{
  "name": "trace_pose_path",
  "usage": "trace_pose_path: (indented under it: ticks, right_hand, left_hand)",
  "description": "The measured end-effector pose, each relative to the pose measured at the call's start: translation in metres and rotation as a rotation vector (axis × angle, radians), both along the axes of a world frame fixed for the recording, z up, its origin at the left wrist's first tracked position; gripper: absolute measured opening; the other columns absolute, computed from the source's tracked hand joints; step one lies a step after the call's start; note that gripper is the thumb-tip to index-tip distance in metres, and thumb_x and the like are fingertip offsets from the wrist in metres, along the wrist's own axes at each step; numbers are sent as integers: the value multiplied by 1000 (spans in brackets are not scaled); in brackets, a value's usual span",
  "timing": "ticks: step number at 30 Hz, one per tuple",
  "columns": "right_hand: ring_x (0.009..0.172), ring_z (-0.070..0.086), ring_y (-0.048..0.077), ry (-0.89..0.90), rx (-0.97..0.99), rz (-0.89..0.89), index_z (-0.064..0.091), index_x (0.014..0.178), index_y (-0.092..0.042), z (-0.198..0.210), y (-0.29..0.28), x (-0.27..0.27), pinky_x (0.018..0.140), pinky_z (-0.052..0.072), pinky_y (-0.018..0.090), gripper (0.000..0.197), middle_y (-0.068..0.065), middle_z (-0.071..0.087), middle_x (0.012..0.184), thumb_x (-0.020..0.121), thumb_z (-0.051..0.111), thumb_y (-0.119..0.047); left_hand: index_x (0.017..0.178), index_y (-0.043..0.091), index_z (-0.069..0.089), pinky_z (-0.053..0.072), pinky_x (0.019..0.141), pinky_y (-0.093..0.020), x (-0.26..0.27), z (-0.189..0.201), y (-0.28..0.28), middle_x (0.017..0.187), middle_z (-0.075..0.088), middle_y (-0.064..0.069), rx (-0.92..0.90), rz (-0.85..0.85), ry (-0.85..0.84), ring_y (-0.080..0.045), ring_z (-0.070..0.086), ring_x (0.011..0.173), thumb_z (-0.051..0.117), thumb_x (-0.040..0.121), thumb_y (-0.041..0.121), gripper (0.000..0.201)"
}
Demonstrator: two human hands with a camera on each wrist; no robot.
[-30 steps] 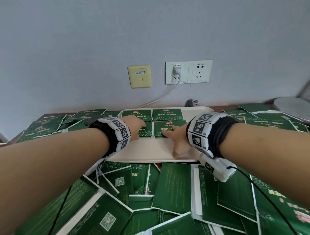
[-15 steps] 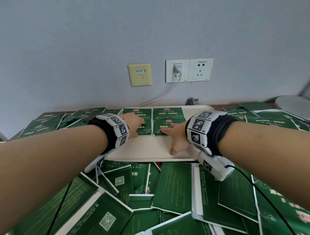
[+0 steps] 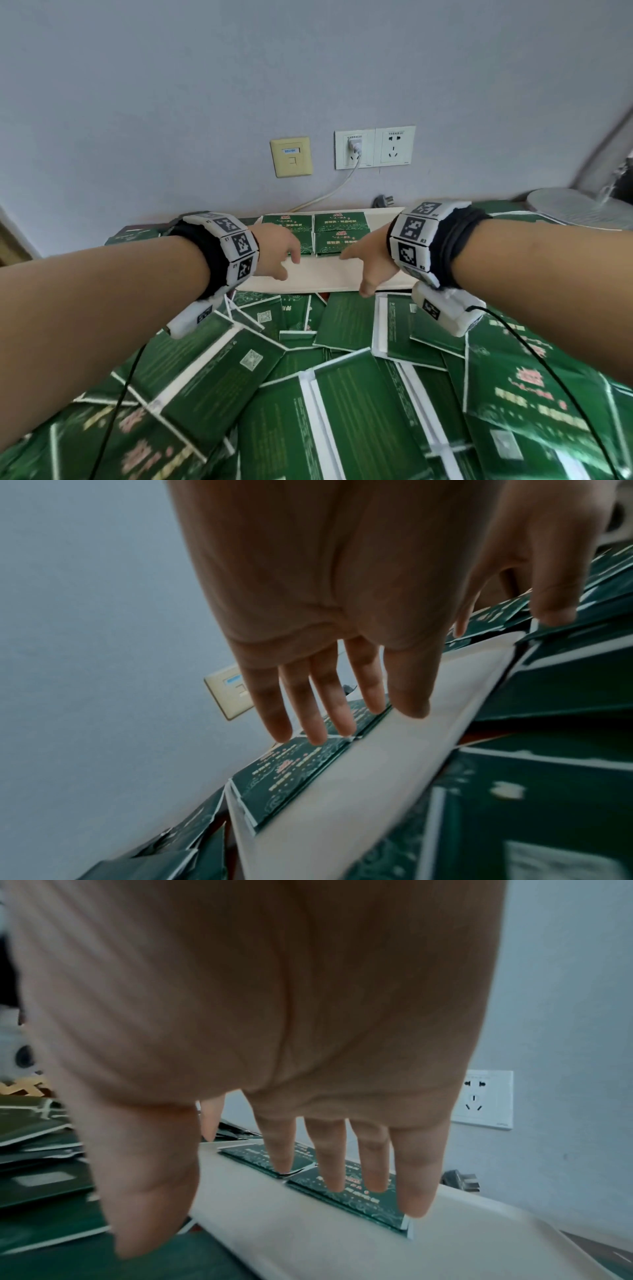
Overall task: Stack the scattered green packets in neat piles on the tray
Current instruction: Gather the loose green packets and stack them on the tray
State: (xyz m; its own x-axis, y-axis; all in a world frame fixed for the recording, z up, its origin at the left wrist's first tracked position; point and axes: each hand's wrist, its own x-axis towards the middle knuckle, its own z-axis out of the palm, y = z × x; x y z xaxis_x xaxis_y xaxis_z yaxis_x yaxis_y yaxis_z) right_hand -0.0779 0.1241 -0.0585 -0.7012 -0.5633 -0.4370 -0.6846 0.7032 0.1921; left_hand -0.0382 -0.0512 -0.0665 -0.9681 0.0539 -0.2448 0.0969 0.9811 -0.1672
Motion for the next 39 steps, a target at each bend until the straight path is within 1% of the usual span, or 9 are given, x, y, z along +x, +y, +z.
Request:
trace_pose_path:
  ticks: [3,6,8,11,14,22,28,33,39]
  right_hand:
    - [135,38,23,-36,-12,29,13,153,-21,-1,6,21,105,34,28,80,6,24,155,91,63,-27]
    - [94,57,13,-15,10,139,20,151,-27,-1,3,45,61,45,5,73,5,34,150,91,61,-19]
    - [86,54,14,20,41,217,29,148,-29,-3,-1,56,48,37,10,69,3,41,145,90,62,-15]
    - [98,58,18,26,66,264,35,145,-27,-8,-13,66,64,38,9,66,3,43,143,88,64,-10]
    - [124,48,25,-6,90,225,38,144,-22,-15,-22,67,85,39,25,63,6,43,141,88,64,-8]
    - [126,43,23,108,158,361,42,138,-17,-13,-24,60,88,36,26,58,3,49,132,87,67,-28]
    - [109,51,20,131,-111,331,57,112,-17,0,-15,48,67,32,21,29,0,54,102,87,66,-30]
    - [82,49,20,247,-204,249,55,98,-14,12,-12,45,50,28,21,17,2,54,93,89,61,-27]
    - [80,51,20,319,4,84,57,101,-14,15,-9,45,48,32,22,12,1,54,92,92,50,-17]
  left_hand:
    - [122,23,60,41,89,-23,30,4,11,118,62,4,44,-42,-29,-14,56,108,67,87,26,35]
    - [117,26,63,45,93,-27,56,2,16,117,61,6,85,-64,-97,-12,57,109,71,83,23,35]
    - [117,27,64,44,96,-29,70,-1,17,119,59,5,90,-77,-167,-13,55,111,73,81,22,38]
    - [118,26,62,40,95,-27,83,-8,16,122,54,5,91,-76,-229,-14,51,114,76,78,23,42]
    - [113,25,62,42,96,-31,88,-15,14,125,51,1,115,-59,-216,-19,50,115,79,76,25,41]
    - [85,22,59,44,94,-37,82,-18,10,113,55,2,164,-64,-200,-20,54,106,78,76,25,20]
    - [82,16,61,45,91,-32,77,4,9,88,63,8,311,-6,-70,-12,60,89,70,84,23,11]
    - [80,16,53,40,58,-23,74,13,8,74,50,10,360,122,231,-7,47,64,65,87,15,15]
    - [82,22,52,39,53,-22,72,9,-4,84,54,4,463,336,440,-17,53,74,56,81,-2,25]
